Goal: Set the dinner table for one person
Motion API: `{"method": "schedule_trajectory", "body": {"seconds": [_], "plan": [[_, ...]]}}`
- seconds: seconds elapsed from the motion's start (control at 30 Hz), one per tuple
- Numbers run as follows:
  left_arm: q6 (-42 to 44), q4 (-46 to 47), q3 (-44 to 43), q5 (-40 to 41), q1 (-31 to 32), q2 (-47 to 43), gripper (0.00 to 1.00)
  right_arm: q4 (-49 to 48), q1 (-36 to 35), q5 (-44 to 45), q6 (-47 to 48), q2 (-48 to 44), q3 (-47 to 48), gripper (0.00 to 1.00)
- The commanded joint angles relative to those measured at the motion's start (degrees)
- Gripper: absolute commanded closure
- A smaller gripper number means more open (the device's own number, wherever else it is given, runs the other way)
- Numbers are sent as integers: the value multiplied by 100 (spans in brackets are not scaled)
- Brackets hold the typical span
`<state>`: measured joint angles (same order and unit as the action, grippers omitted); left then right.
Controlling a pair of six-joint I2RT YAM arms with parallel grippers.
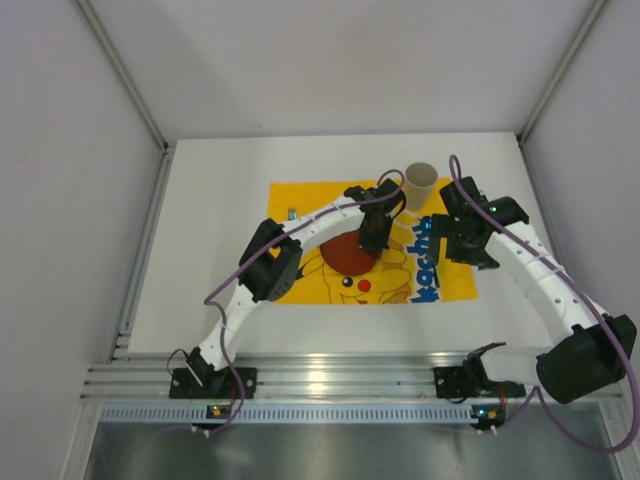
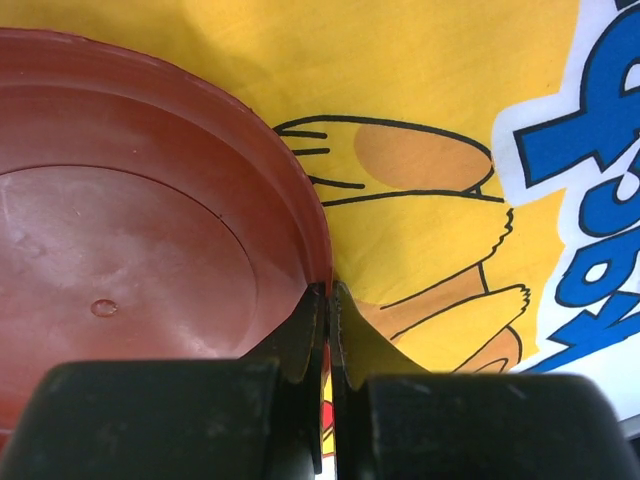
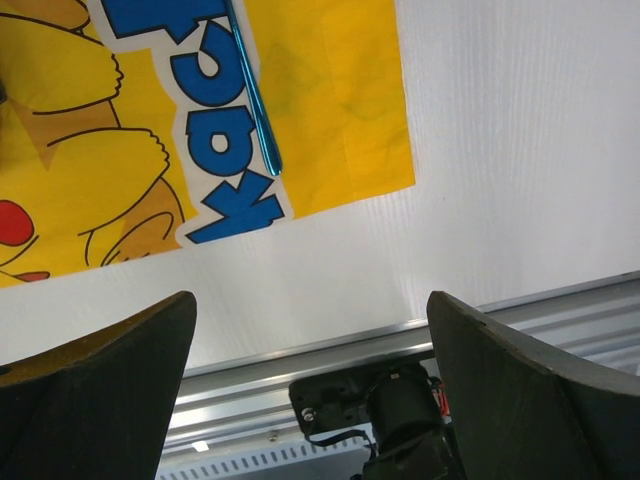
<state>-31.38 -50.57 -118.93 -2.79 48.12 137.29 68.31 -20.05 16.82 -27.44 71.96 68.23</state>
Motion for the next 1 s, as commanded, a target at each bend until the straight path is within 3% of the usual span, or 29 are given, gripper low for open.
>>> {"method": "schedule_trajectory", "body": {"seconds": [0.0,0.07,0.13,0.23,0.27,0.4,0.63,0.8,0.93,0.97], "plan": [[-79,100,178,-310,75,228,100,86,63,85,63,-139,77,0],[-70,91,151,-328,75,201,99,86,72,93,63,-113,85,0],[-62,100,142,-336,75,140,91,77,63,93,55,-86,94,0],[-62,117,72,-372,75,26,60,33,63,67,46,-42,77,0],[-62,91,-6,-363,75,8,45,24,72,58,37,-42,68,0],[-9,-181,-323,-179,75,-167,20,-46,63,15,20,-42,77,0],[202,-375,-920,586,40,-853,2,-388,63,-284,125,-410,436,0],[413,-437,-983,1138,-31,-1818,2,-854,54,-696,318,-1192,1025,0],[605,570,717,2507,-22,-3416,1,-1993,63,-1346,363,-2097,676,0],[850,1209,2106,2633,-39,-4212,1,-2241,63,-1374,188,-2421,178,0]]}}
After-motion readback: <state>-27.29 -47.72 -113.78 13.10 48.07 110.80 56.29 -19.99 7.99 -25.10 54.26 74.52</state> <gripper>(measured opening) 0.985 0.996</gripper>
